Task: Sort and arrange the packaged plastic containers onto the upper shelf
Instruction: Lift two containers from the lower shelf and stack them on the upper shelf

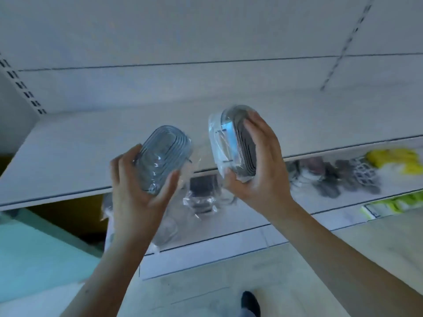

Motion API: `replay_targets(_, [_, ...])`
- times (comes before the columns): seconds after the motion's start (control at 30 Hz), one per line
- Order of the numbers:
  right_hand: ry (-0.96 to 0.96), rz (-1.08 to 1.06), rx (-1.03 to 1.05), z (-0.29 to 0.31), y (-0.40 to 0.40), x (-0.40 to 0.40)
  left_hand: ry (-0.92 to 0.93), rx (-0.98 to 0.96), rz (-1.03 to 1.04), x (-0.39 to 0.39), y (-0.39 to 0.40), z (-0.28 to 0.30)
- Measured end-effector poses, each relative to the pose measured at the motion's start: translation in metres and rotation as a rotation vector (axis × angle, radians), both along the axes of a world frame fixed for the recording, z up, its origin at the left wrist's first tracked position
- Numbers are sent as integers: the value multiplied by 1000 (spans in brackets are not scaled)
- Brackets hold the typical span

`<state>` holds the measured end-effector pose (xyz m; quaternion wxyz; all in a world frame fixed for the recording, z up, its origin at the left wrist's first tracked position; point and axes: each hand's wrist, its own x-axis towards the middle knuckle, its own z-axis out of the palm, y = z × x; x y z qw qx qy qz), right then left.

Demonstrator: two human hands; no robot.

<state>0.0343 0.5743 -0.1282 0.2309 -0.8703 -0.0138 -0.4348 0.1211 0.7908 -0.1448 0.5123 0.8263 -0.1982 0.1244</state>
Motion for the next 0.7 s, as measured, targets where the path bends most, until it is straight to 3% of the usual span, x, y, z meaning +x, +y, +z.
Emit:
replay_targets(0.13, [-17, -142, 43, 11, -93, -30, 49, -27, -24, -13, -113, 16])
replay_targets(0.37, [185, -312, 62, 23, -288, -96, 156, 20, -55, -38, -310, 32])
replay_targets(0.7, [370, -294, 116, 11, -423, -51, 180, 260, 44, -13, -458, 28])
